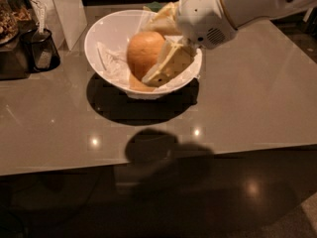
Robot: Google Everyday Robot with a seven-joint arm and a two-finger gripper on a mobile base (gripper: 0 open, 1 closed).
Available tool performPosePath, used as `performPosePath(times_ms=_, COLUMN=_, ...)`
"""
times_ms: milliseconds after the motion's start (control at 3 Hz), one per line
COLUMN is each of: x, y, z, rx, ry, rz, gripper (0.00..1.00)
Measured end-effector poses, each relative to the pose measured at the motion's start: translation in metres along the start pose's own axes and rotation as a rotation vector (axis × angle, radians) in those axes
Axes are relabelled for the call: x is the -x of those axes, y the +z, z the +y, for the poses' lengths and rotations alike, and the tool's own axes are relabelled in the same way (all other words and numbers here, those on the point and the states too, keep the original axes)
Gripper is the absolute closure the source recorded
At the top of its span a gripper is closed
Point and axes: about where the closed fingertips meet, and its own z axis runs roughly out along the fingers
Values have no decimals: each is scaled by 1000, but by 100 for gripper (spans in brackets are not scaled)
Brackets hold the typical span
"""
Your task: Pick orange from white bowl
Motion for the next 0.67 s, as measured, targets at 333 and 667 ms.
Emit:
performPosePath(times_ms=333, x=63, y=-18, z=42, rx=-143, ry=-116, rz=-37, gripper=100)
performPosePath(times_ms=667, x=64, y=-35, z=54, rx=-254, ry=-131, rz=-2, gripper=100)
